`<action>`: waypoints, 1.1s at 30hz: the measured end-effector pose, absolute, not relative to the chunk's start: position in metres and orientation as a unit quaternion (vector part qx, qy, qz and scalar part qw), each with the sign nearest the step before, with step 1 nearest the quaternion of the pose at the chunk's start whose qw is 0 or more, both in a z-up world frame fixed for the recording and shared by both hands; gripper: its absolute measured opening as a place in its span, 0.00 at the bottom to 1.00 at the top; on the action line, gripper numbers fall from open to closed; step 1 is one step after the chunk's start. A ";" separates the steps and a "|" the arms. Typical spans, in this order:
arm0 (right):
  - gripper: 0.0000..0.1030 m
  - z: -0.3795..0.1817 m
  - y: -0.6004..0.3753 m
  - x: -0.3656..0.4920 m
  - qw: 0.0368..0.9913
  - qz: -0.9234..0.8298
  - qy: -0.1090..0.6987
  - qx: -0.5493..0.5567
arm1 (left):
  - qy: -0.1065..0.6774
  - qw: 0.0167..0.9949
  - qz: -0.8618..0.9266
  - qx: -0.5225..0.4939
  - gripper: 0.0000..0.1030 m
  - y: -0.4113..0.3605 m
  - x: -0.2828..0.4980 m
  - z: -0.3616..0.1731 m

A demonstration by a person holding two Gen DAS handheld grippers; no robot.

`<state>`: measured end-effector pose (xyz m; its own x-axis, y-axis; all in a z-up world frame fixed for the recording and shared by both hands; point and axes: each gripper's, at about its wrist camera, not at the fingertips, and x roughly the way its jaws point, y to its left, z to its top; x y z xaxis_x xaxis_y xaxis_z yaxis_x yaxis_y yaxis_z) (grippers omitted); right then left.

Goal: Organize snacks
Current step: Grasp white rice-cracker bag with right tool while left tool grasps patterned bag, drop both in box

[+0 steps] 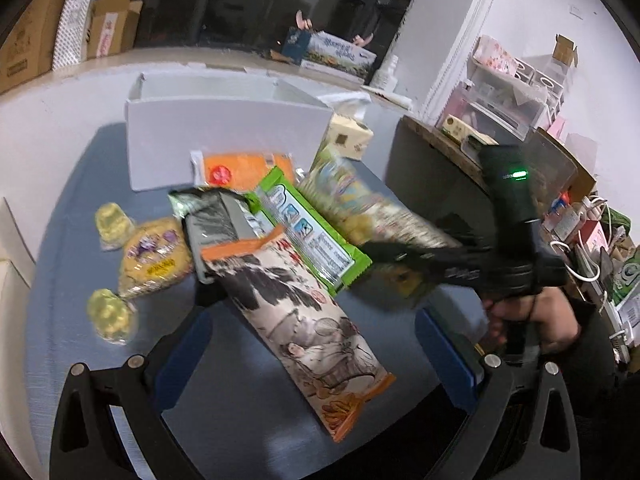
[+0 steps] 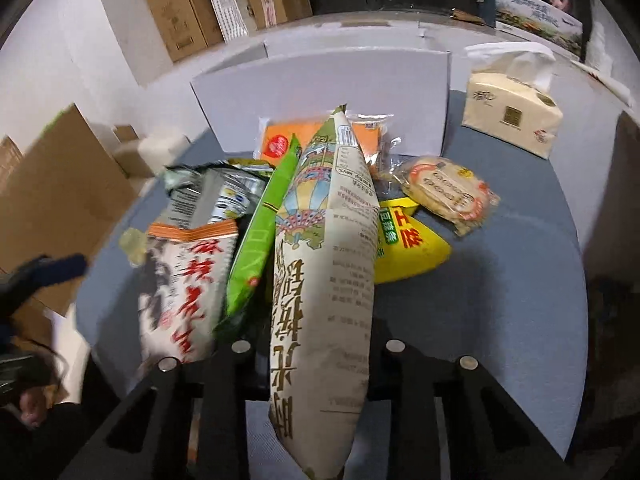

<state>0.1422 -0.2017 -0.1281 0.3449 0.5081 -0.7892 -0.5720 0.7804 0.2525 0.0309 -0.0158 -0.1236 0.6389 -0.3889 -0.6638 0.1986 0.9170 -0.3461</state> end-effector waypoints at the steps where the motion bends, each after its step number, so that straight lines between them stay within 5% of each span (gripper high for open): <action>1: 0.30 -0.123 -0.209 0.138 0.823 0.328 0.462 -0.027 | 0.398 0.894 -0.167 -0.124 1.00 -0.017 0.034 -0.127; 13: 0.30 -0.066 -0.277 0.084 0.857 0.333 0.390 0.051 | 0.473 0.838 -0.166 -0.215 0.90 -0.011 0.078 -0.184; 17: 0.30 -0.074 -0.273 0.082 0.853 0.337 0.394 0.056 | 0.476 0.832 -0.182 -0.219 0.52 -0.018 0.085 -0.185; 21: 0.30 -0.083 -0.265 0.082 0.846 0.345 0.401 0.059 | 0.449 0.853 -0.184 -0.190 0.39 -0.024 0.073 -0.175; 33: 0.30 -0.062 -0.241 0.107 0.856 0.362 0.364 0.056 | 0.276 0.943 -0.156 -0.100 0.37 0.008 0.062 -0.048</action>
